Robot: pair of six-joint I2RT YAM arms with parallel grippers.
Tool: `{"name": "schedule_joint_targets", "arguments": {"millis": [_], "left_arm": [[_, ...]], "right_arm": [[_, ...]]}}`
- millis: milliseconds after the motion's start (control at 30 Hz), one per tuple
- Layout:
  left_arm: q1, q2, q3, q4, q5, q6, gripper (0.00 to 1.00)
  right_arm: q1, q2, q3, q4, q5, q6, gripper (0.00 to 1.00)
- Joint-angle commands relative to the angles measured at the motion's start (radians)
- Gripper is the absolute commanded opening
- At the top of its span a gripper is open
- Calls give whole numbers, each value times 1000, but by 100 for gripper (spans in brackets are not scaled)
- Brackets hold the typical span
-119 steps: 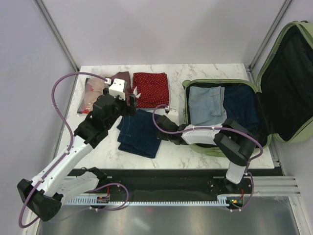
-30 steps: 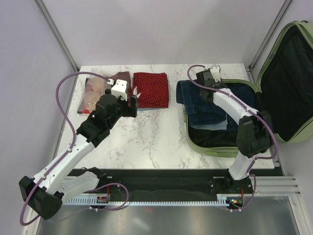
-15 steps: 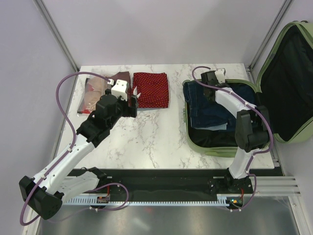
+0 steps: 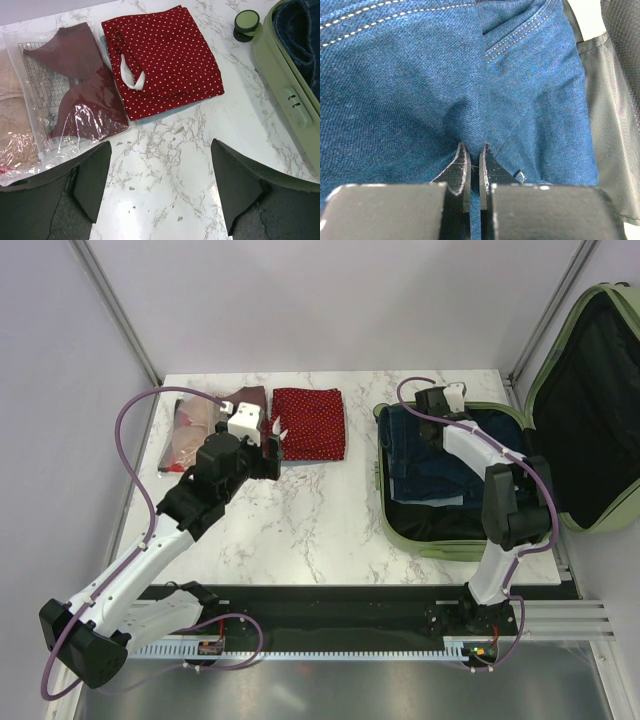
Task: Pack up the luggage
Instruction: Place the clothes in the luggage.
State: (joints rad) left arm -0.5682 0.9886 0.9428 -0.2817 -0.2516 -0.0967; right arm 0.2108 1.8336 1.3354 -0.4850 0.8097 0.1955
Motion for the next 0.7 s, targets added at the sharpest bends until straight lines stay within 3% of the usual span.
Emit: {"name": "schedule_joint_targets", "arguments": {"millis": [0, 33, 100, 133, 267, 400, 567, 667], "left_arm": [[-1, 1, 1, 26, 14, 0, 88], [-1, 1, 1, 26, 14, -1, 88], [-1, -2, 2, 26, 14, -1, 88], [-1, -4, 2, 26, 12, -3, 87], [-1, -4, 5, 22, 21, -6, 88], [-1, -22, 2, 24, 41, -17, 88], [-1, -10, 5, 24, 44, -17, 88], [-2, -8, 4, 24, 52, -18, 88]], "right_arm": [[-27, -10, 1, -4, 46, 4, 8], [-27, -17, 2, -9, 39, 8, 12], [-28, -31, 11, -35, 19, 12, 32], [-28, -51, 30, -47, 13, 13, 55], [-27, -134, 85, -118, -39, 16, 85], [-21, -244, 94, -115, -171, 7, 87], [-13, -347, 32, 26, -586, 19, 87], [-13, -318, 30, 92, -723, 62, 87]]}}
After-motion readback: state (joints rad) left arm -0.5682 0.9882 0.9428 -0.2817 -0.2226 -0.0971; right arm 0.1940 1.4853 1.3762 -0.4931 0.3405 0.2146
